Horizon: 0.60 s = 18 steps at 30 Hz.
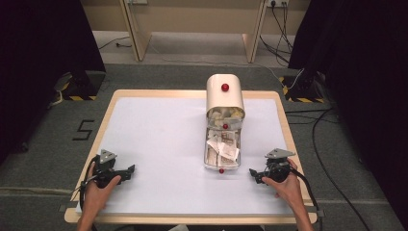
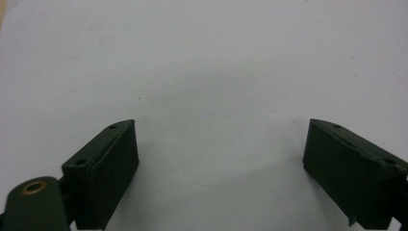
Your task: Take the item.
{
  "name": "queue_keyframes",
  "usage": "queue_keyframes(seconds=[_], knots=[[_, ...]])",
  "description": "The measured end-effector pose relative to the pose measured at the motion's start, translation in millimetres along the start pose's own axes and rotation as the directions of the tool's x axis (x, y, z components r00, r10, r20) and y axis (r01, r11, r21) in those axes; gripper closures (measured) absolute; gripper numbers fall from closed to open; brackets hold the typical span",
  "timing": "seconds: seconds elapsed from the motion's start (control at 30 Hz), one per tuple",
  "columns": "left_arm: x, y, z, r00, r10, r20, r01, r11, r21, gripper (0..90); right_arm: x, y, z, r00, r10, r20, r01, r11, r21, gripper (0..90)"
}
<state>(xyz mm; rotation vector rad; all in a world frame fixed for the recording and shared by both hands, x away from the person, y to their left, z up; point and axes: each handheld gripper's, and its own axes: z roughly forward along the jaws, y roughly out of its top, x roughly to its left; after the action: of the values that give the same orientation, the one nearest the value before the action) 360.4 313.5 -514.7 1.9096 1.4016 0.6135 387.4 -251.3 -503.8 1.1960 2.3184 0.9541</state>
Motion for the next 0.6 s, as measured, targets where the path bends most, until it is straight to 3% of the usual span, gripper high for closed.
queue_keyframes(seconds=[0.17,0.3,0.33,0.6], knots=[[0.0,0.0,0.0,1.0000,0.000,0.000,0.000,1.0000,0.000,11.3,-0.2,-0.1,-0.1,1.0000,-0.001,-0.001,0.001,1.000,-0.001,4.0],[0.0,0.0,0.1,1.0000,-0.001,0.001,0.001,1.0000,-0.001,11.3,-0.4,-0.5,-1.8,1.0000,0.003,0.000,-0.003,1.000,-0.017,10.3],[0.0,0.0,0.1,1.0000,-0.001,0.000,0.001,1.0000,-0.001,11.3,-1.6,-0.4,-4.1,1.0000,-0.001,-0.005,0.000,1.000,-0.028,21.8],[0.1,0.0,0.0,1.0000,0.000,0.000,0.000,1.0000,0.000,11.3,-0.6,6.9,-19.8,0.9998,0.014,-0.017,-0.016,0.993,-0.114,22.4]])
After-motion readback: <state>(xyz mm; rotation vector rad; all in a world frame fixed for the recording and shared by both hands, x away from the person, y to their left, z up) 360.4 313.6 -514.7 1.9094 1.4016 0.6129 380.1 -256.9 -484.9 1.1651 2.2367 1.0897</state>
